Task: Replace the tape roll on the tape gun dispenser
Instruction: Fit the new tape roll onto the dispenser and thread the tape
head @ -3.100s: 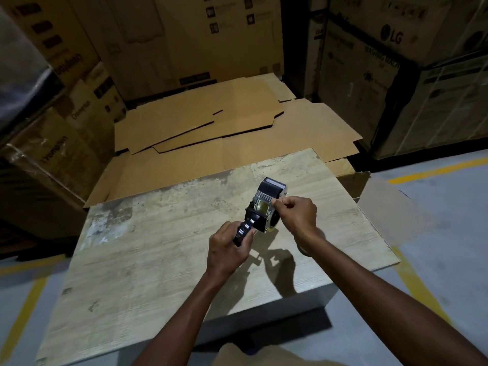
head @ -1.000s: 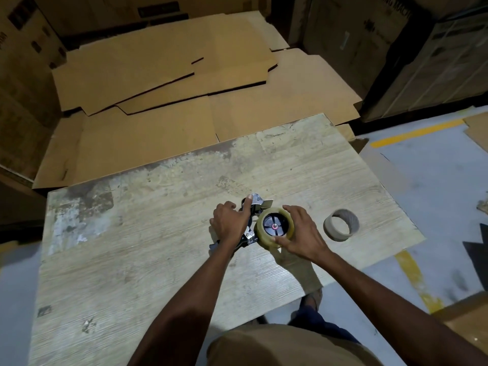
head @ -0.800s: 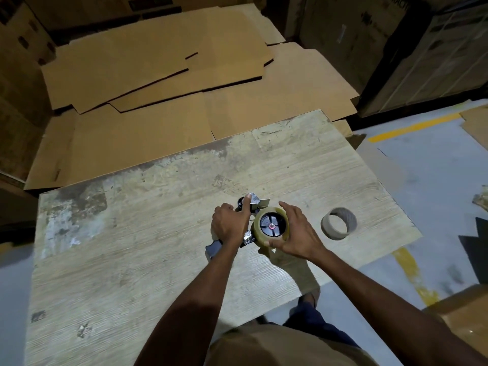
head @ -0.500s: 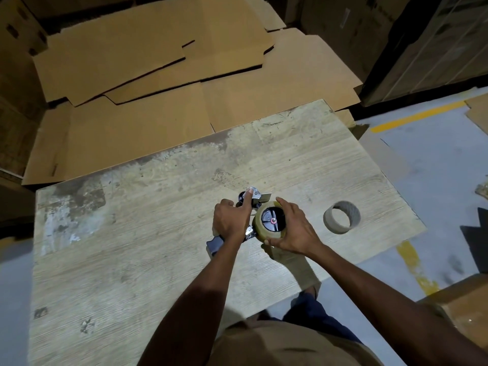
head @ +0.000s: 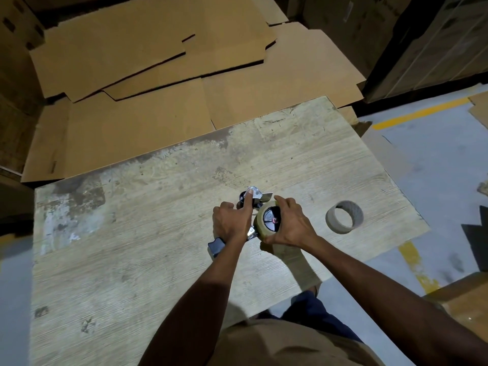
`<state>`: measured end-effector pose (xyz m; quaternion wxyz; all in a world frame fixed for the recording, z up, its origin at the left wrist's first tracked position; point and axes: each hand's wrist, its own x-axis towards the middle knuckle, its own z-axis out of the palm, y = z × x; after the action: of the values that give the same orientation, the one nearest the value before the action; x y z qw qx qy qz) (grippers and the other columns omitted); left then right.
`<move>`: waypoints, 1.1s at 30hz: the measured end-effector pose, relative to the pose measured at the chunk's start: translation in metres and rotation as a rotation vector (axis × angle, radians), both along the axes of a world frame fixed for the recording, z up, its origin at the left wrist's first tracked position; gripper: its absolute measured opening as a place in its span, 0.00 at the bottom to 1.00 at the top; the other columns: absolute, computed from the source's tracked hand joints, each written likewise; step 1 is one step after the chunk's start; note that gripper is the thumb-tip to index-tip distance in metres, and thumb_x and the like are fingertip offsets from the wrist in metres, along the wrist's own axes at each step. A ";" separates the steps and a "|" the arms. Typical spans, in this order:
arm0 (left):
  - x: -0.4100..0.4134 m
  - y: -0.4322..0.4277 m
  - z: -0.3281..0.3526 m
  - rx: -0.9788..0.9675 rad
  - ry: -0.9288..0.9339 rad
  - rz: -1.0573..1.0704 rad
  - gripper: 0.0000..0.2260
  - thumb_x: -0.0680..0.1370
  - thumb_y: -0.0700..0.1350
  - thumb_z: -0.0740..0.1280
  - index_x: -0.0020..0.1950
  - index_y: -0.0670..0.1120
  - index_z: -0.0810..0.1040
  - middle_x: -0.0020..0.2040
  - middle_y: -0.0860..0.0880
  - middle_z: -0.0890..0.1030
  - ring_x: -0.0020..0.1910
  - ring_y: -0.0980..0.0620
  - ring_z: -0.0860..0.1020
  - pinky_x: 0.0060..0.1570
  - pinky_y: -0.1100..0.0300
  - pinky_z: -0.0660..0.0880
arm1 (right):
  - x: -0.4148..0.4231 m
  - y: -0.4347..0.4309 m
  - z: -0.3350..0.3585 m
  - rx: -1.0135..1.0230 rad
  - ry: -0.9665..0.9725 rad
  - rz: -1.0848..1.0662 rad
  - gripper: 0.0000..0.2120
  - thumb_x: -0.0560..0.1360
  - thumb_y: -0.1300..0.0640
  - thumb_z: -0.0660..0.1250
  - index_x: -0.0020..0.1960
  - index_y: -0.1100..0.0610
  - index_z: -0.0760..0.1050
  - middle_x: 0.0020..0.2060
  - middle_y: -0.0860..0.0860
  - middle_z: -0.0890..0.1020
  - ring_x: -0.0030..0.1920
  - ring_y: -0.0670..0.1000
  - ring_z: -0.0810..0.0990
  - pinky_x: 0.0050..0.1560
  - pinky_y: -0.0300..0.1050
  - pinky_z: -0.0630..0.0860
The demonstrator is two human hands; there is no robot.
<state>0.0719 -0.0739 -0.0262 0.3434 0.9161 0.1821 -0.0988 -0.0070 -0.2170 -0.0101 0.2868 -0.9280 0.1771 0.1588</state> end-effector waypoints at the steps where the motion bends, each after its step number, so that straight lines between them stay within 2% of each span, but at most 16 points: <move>1: 0.000 0.000 0.000 -0.004 -0.004 -0.002 0.41 0.66 0.83 0.61 0.52 0.47 0.83 0.54 0.47 0.80 0.51 0.45 0.81 0.46 0.51 0.80 | 0.001 0.000 0.000 0.000 0.000 0.004 0.63 0.57 0.38 0.83 0.81 0.53 0.53 0.70 0.54 0.66 0.70 0.58 0.68 0.63 0.54 0.75; 3: 0.000 0.000 0.002 -0.025 -0.013 -0.004 0.38 0.65 0.83 0.62 0.44 0.48 0.83 0.49 0.48 0.80 0.45 0.47 0.81 0.41 0.52 0.80 | 0.001 0.000 0.001 -0.005 0.006 0.018 0.62 0.56 0.39 0.83 0.80 0.53 0.55 0.70 0.54 0.67 0.70 0.58 0.68 0.61 0.54 0.74; 5: 0.001 0.002 0.001 -0.053 0.000 -0.003 0.40 0.63 0.86 0.59 0.38 0.48 0.81 0.44 0.48 0.81 0.39 0.48 0.81 0.33 0.55 0.77 | 0.002 -0.002 0.002 -0.007 0.019 0.031 0.62 0.54 0.39 0.84 0.79 0.52 0.56 0.69 0.53 0.67 0.69 0.58 0.68 0.61 0.54 0.75; 7: 0.002 0.004 -0.001 -0.080 0.008 -0.006 0.43 0.62 0.87 0.58 0.35 0.45 0.79 0.40 0.46 0.83 0.35 0.46 0.82 0.30 0.57 0.73 | 0.004 -0.004 0.005 0.000 0.029 0.059 0.64 0.51 0.37 0.84 0.78 0.50 0.56 0.68 0.52 0.68 0.69 0.56 0.69 0.62 0.54 0.76; 11: 0.006 0.009 -0.001 -0.125 0.018 -0.086 0.39 0.66 0.82 0.62 0.40 0.44 0.81 0.37 0.49 0.81 0.37 0.48 0.81 0.35 0.56 0.73 | 0.005 -0.013 0.012 0.031 0.045 0.152 0.62 0.52 0.40 0.84 0.78 0.46 0.55 0.66 0.52 0.65 0.67 0.54 0.68 0.63 0.53 0.78; 14: 0.009 0.023 -0.004 -0.224 0.038 -0.142 0.35 0.70 0.80 0.61 0.45 0.48 0.82 0.43 0.53 0.83 0.44 0.51 0.82 0.47 0.51 0.80 | 0.007 -0.017 0.014 0.033 0.049 0.191 0.61 0.54 0.43 0.83 0.78 0.43 0.53 0.66 0.52 0.64 0.67 0.55 0.68 0.63 0.52 0.78; 16: 0.009 0.038 -0.008 -0.284 -0.002 -0.180 0.33 0.75 0.77 0.59 0.43 0.47 0.82 0.41 0.51 0.83 0.43 0.49 0.82 0.49 0.47 0.80 | 0.006 -0.016 0.016 0.029 0.044 0.195 0.60 0.55 0.44 0.83 0.78 0.43 0.53 0.65 0.52 0.64 0.66 0.55 0.68 0.62 0.52 0.78; 19: 0.003 0.059 -0.005 -0.261 -0.044 -0.222 0.31 0.80 0.71 0.59 0.37 0.45 0.80 0.36 0.50 0.82 0.38 0.50 0.81 0.42 0.50 0.77 | 0.004 -0.016 0.017 0.020 0.030 0.198 0.58 0.57 0.44 0.82 0.78 0.42 0.52 0.66 0.51 0.65 0.67 0.55 0.68 0.62 0.52 0.78; 21: -0.001 0.072 -0.004 -0.199 -0.054 -0.237 0.31 0.81 0.70 0.59 0.31 0.46 0.73 0.29 0.52 0.77 0.31 0.52 0.76 0.33 0.55 0.69 | 0.003 -0.018 0.018 0.013 0.026 0.216 0.59 0.56 0.41 0.82 0.78 0.41 0.52 0.68 0.51 0.66 0.69 0.55 0.67 0.65 0.53 0.76; 23: -0.002 0.083 -0.004 -0.128 -0.003 -0.317 0.33 0.81 0.71 0.57 0.28 0.46 0.65 0.25 0.51 0.68 0.25 0.52 0.68 0.31 0.57 0.62 | 0.003 -0.020 0.021 0.011 -0.007 0.221 0.59 0.56 0.35 0.83 0.79 0.40 0.54 0.70 0.52 0.67 0.69 0.55 0.67 0.68 0.55 0.73; 25: -0.003 0.090 -0.004 -0.094 0.091 -0.430 0.33 0.81 0.72 0.55 0.28 0.46 0.62 0.25 0.48 0.66 0.26 0.50 0.67 0.32 0.56 0.61 | 0.003 -0.021 0.023 0.016 -0.073 0.204 0.52 0.61 0.34 0.81 0.78 0.41 0.59 0.70 0.53 0.69 0.70 0.56 0.67 0.68 0.55 0.71; 27: -0.003 0.093 0.001 -0.101 0.212 -0.510 0.33 0.82 0.71 0.54 0.31 0.44 0.61 0.28 0.47 0.67 0.28 0.48 0.67 0.35 0.54 0.62 | 0.003 -0.022 0.024 0.015 -0.112 0.190 0.41 0.69 0.37 0.78 0.76 0.47 0.66 0.69 0.54 0.72 0.70 0.57 0.69 0.67 0.55 0.71; 29: -0.001 0.092 0.001 -0.131 0.329 -0.541 0.30 0.83 0.69 0.56 0.36 0.43 0.66 0.31 0.48 0.70 0.30 0.49 0.69 0.39 0.54 0.66 | 0.004 -0.023 0.024 0.015 -0.117 0.177 0.31 0.74 0.41 0.74 0.73 0.52 0.72 0.67 0.56 0.75 0.68 0.58 0.72 0.66 0.54 0.71; 30: -0.001 0.092 0.000 -0.160 0.366 -0.510 0.27 0.82 0.69 0.58 0.39 0.46 0.71 0.33 0.49 0.73 0.31 0.51 0.71 0.41 0.54 0.70 | 0.005 -0.024 0.024 0.011 -0.126 0.163 0.27 0.76 0.43 0.73 0.71 0.54 0.75 0.66 0.57 0.77 0.67 0.59 0.73 0.65 0.53 0.72; 32: -0.001 0.091 0.000 -0.190 0.382 -0.470 0.26 0.80 0.69 0.61 0.40 0.47 0.75 0.34 0.51 0.75 0.31 0.54 0.72 0.39 0.56 0.71 | 0.004 -0.025 0.025 0.000 -0.173 0.119 0.22 0.77 0.47 0.73 0.68 0.55 0.77 0.63 0.57 0.79 0.65 0.60 0.75 0.64 0.53 0.73; 33: -0.002 0.091 0.000 -0.221 0.338 -0.492 0.27 0.80 0.69 0.62 0.35 0.47 0.72 0.30 0.52 0.72 0.28 0.55 0.69 0.35 0.55 0.68 | 0.003 -0.026 0.025 -0.006 -0.211 0.095 0.20 0.78 0.49 0.72 0.67 0.55 0.78 0.62 0.57 0.80 0.64 0.60 0.76 0.63 0.54 0.73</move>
<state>0.0698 0.0174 -0.0263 0.3714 0.8604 -0.0022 -0.3490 -0.0035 -0.2426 0.0153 0.2932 -0.9477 0.1024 0.0730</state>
